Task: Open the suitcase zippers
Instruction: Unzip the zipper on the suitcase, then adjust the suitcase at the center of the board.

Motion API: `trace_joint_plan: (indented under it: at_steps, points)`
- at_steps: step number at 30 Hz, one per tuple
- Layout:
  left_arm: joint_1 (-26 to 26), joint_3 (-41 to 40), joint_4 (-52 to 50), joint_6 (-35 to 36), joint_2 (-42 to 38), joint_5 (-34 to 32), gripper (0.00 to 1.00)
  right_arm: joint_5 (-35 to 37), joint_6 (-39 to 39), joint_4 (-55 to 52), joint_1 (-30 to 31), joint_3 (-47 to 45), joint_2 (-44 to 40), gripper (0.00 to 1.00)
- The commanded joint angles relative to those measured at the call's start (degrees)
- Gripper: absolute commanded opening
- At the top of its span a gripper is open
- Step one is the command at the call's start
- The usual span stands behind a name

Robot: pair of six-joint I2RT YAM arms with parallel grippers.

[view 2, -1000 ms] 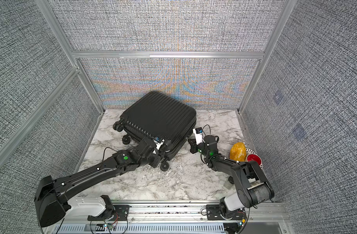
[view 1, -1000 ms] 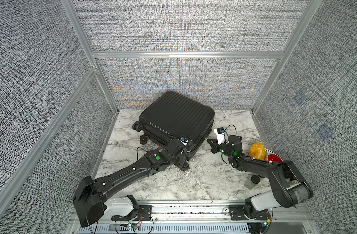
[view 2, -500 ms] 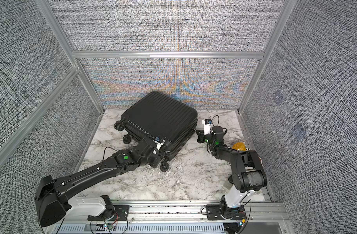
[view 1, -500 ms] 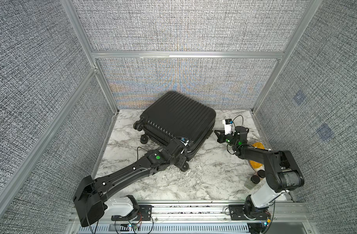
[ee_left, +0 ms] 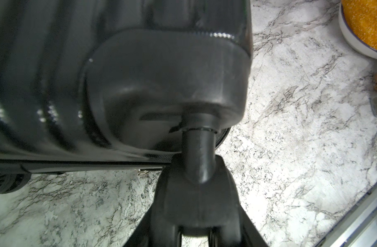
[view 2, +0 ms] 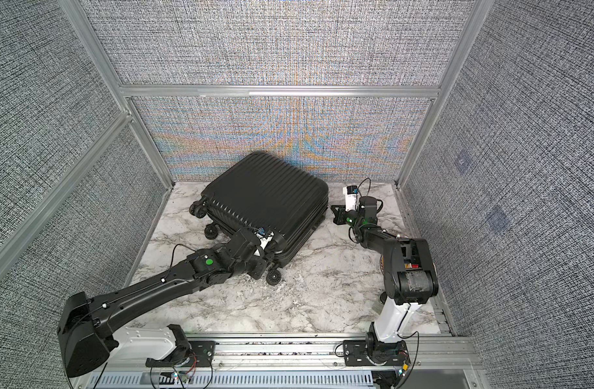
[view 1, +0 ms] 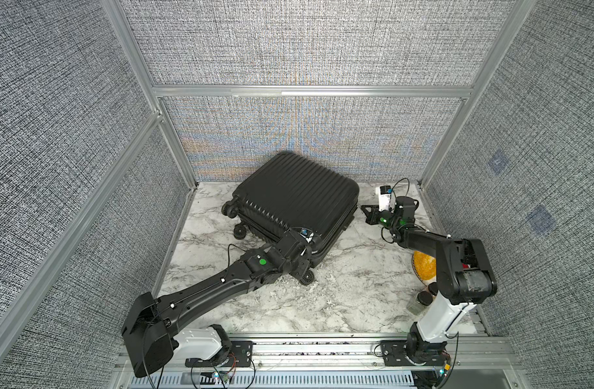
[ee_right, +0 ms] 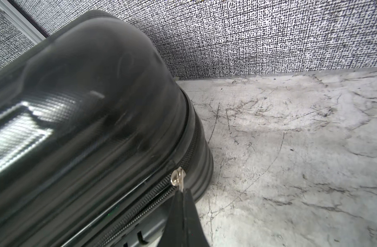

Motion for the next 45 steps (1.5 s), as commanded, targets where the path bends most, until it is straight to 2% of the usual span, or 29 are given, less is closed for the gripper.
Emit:
trace_joint_plan:
  at_steps: [1, 2, 3, 4, 6, 14, 19, 25, 29, 33, 37, 41, 45]
  points:
    - [1.25, -0.02, -5.47, -6.58, -0.29, -11.46, 0.38, 1.54, 0.09, 5.50, 1.19, -2.59, -2.56, 0.00]
    - [2.03, 0.16, -5.31, -7.21, -0.38, -11.76, 0.54, 1.69, 0.27, 5.83, 1.70, -3.81, -3.71, 0.00]
    - [2.83, 0.44, -5.01, -7.85, -0.46, -12.03, 0.74, 1.94, 0.57, 6.28, 2.36, -5.44, -5.09, 0.00]
    - [3.78, 0.66, -4.72, -8.42, -0.63, -12.47, 0.86, 2.29, 1.17, 6.88, 2.89, -7.11, -6.49, 0.00]
    - [5.60, 1.04, -4.33, -9.35, -0.78, -12.63, 0.99, 2.33, 2.14, 7.67, 3.91, -11.24, -9.31, 0.00]
    - [13.99, 2.27, -4.35, -10.88, 0.64, -12.66, 1.00, 5.29, 5.15, 8.83, 11.34, -24.14, -21.44, 0.00]
    - [18.18, 3.04, -5.27, -12.22, 2.35, -12.26, 0.99, 9.61, 6.59, 8.62, 19.23, -30.57, -28.30, 0.00]
    - [24.11, 3.45, -4.28, -13.00, 2.26, -8.45, 1.00, 15.17, 8.10, 6.96, 27.60, -34.05, -33.13, 0.00]
    - [25.40, 5.46, -4.63, -12.69, 2.73, -7.71, 1.00, 18.70, 9.05, 7.01, 28.59, -35.48, -35.36, 0.00]
    - [23.95, 6.77, -5.11, -9.20, -1.02, -2.34, 0.99, 22.49, 9.03, 5.16, 28.59, -36.46, -37.67, 0.00]
    - [16.11, 4.67, 0.62, -7.55, -6.68, -3.66, 0.99, 21.97, 8.62, 6.51, 28.58, -37.79, -38.83, 0.00]
    - [10.38, 10.60, -0.24, -6.15, -1.99, -2.64, 0.97, 22.88, 8.59, 6.63, 28.52, -38.36, -39.47, 0.00]
    - [6.61, 18.29, -2.17, -4.08, 6.61, -3.47, 0.95, 22.85, 8.44, 6.14, 28.51, -38.71, -40.06, 0.00]
